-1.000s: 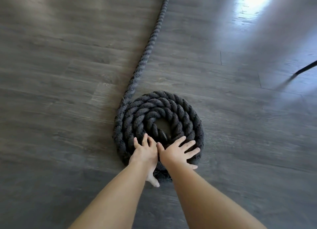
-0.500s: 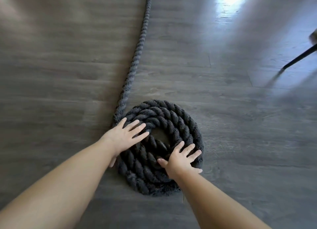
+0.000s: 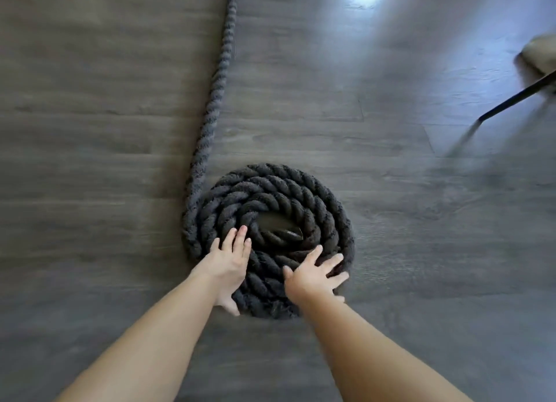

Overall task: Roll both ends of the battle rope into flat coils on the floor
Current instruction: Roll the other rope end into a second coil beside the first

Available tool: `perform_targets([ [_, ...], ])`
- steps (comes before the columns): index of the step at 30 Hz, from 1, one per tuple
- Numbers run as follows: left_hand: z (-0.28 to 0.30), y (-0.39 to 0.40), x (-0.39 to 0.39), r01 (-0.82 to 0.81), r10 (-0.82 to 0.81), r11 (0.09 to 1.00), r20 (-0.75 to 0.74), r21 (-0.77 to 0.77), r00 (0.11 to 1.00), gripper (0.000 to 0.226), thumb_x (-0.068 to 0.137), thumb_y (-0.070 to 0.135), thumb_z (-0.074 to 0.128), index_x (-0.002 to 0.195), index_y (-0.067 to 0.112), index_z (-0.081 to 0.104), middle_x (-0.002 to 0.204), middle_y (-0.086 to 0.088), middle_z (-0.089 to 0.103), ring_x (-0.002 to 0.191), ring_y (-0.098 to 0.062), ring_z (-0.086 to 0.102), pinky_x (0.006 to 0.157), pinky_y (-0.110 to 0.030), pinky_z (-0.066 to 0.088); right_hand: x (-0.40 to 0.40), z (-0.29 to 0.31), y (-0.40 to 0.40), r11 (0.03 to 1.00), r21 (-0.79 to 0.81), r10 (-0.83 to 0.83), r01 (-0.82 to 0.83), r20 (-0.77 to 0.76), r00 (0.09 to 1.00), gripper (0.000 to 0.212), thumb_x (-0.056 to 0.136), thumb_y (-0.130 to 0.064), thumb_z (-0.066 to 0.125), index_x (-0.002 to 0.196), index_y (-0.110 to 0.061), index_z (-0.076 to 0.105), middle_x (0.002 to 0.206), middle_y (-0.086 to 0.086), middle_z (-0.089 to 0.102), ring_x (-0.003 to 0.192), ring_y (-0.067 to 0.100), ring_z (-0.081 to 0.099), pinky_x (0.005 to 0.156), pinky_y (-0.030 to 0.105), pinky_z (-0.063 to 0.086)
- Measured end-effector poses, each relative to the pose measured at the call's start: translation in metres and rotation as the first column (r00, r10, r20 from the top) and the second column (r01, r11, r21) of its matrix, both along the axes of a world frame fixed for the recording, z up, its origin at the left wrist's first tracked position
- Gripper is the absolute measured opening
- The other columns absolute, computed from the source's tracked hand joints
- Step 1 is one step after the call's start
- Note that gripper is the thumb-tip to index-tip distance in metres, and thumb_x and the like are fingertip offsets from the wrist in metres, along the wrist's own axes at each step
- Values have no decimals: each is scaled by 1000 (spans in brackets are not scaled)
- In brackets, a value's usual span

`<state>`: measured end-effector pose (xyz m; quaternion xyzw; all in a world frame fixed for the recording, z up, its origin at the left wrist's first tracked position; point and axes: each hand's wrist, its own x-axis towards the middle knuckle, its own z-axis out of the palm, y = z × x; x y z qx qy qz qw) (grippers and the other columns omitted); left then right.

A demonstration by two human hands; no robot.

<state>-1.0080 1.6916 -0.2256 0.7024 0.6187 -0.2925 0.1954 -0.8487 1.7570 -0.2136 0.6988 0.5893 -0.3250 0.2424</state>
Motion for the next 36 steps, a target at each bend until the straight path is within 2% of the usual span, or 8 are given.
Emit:
perform_targets([
  [3, 1, 16, 3, -94, 94, 995, 19, 24, 995, 154, 63, 83, 69, 148, -13, -17, 156, -37, -24, 150, -50, -5, 115, -62, 28, -18, -2, 7, 992, -46, -116, 116, 1, 993, 109, 91, -70, 47, 155, -12, -20, 159, 24, -25, 147, 48, -15, 116, 60, 10],
  [8, 0, 44, 9, -184, 184, 983, 12, 17, 983, 154, 62, 82, 71, 149, -16, -11, 155, -43, -16, 148, -56, 3, 117, -59, 27, -24, -13, 47, 1000, 3, 24, -24, -1, 1000, 135, 74, -68, 72, 153, -14, -24, 155, 24, -33, 144, 52, -18, 113, 65, 19],
  [10, 2, 57, -2, -106, 106, 994, 10, -8, 994, 153, 60, 82, 73, 151, -15, -5, 154, -46, -9, 146, -57, 13, 117, -58, 28, -28, -15, 59, 998, -10, 62, -62, 3, 998, 136, 75, -66, 73, 153, -13, -25, 154, 26, -34, 143, 54, -19, 113, 66, 19],
  [14, 25, 83, -46, 244, -244, 970, 13, -21, 970, 135, 68, 67, 78, 157, -1, 3, 159, -38, 9, 143, -46, 35, 113, -51, 36, -29, -15, 69, 994, -25, 104, -103, 22, 994, 137, 75, -65, 74, 152, -10, -25, 154, 29, -33, 143, 54, -18, 114, 64, 18],
  [18, 39, 104, -93, 459, -457, 888, -100, -2, 884, 148, 62, 56, 87, 157, 7, -17, 163, -18, -22, 154, -34, -12, 122, -55, -3, -29, -16, 70, 991, -49, 130, -128, 40, 991, 137, 75, -64, 74, 153, -10, -24, 153, 31, -32, 143, 56, -17, 117, 61, 12],
  [21, 30, 119, -105, 474, -479, 878, -109, -65, 871, 160, 53, 57, 91, 155, 9, -23, 158, -10, -35, 151, -28, -22, 118, -54, -13, -31, -18, 72, 990, -51, 131, -128, 56, 990, 138, 74, -64, 75, 152, -10, -25, 153, 31, -32, 143, 55, -17, 117, 61, 11],
  [25, 15, 133, -102, 475, -484, 873, -69, -114, 873, 168, 44, 57, 95, 156, 10, -20, 166, -10, -22, 152, -26, -20, 118, -53, -14, -33, -21, 81, 986, -54, 163, -160, 62, 985, 139, 73, -65, 76, 152, -9, -25, 153, 32, -32, 143, 56, -17, 117, 62, 11],
  [36, 5, 132, -111, 280, -281, 958, -6, -66, 960, 172, 41, 73, 87, 153, 5, -24, 167, -10, -18, 151, -25, -26, 121, -62, 1, -42, -20, 133, 929, -47, 369, -366, 69, 927, 139, 74, -68, 72, 151, -8, -26, 152, 35, -30, 141, 59, -17, 117, 64, 12],
])
